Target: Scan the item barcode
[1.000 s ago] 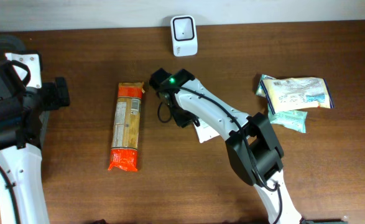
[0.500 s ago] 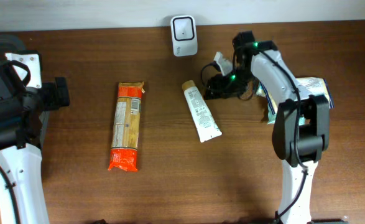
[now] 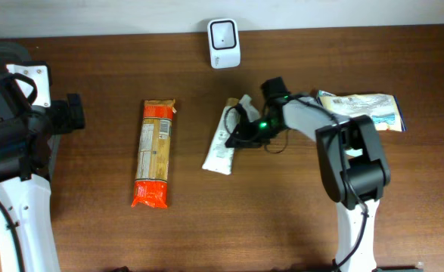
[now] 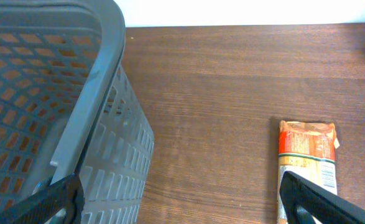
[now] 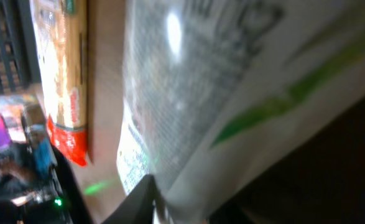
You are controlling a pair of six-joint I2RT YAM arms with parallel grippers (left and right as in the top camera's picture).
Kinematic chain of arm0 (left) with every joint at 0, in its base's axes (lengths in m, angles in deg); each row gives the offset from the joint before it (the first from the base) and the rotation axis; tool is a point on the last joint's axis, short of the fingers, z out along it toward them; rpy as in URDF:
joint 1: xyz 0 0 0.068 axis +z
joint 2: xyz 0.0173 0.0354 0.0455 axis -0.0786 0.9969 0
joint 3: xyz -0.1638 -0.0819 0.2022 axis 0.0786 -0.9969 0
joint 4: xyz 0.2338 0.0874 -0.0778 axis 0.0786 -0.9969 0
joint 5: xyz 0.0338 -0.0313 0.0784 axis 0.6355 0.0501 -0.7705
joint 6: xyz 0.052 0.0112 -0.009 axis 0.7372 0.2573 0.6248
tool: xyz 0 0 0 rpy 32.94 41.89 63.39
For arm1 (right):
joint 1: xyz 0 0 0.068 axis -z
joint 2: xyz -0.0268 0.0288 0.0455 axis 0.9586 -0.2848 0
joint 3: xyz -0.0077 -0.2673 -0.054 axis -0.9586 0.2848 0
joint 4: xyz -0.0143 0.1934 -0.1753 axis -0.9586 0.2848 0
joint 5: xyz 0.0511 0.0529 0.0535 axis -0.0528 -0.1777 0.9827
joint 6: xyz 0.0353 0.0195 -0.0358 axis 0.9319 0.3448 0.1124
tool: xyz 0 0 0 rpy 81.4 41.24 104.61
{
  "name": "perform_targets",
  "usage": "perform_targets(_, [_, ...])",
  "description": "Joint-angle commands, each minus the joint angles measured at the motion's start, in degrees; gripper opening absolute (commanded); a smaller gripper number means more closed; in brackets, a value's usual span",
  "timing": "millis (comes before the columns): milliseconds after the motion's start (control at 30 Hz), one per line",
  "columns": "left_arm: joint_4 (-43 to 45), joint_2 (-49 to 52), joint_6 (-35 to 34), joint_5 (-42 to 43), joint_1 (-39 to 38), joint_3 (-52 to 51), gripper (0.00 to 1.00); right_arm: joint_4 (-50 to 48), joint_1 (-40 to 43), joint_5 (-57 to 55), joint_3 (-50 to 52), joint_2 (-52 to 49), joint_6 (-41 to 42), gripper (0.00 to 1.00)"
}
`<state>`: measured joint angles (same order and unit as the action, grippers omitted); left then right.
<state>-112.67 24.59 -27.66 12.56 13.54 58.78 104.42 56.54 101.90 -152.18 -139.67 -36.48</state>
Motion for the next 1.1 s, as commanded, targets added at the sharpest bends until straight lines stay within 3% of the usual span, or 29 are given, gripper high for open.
perform_targets(0, [0.0,-0.1,0.9,0.6,0.2,0.6,0.99,-1.6,-1.7,-8.2,1.9,-0.9,9.1,0.04])
perform_targets(167, [0.0,-0.1,0.9,0.6,0.2,0.6,0.99,-0.7,-1.3,-7.9,1.8,0.7,7.2,0.04])
perform_targets(333, [0.0,-0.1,0.9,0.6,0.2,0.6,0.99,10.6,-1.6,-11.7,-4.3,7.3,-4.7,0.04])
perform_targets(433, [0.0,-0.1,0.9,0.6,0.2,0.6,0.99,14.8,-1.6,-6.7,-6.8,13.6,-12.7,0.04])
perform_targets(533, [0.0,-0.1,0.9,0.6,0.2,0.6,0.99,14.8,-1.4,-2.3,-6.9,20.6,-15.4,0.04])
perform_targets(833, [0.0,-0.1,0.9,0.6,0.2,0.6,0.99,13.3,-1.4,5.0,-6.9,32.2,-14.0,0.04])
perform_targets(1067, [0.0,-0.1,0.9,0.6,0.2,0.6,0.99,14.1,-6.1,-14.7,-4.9,20.9,-10.0,0.04])
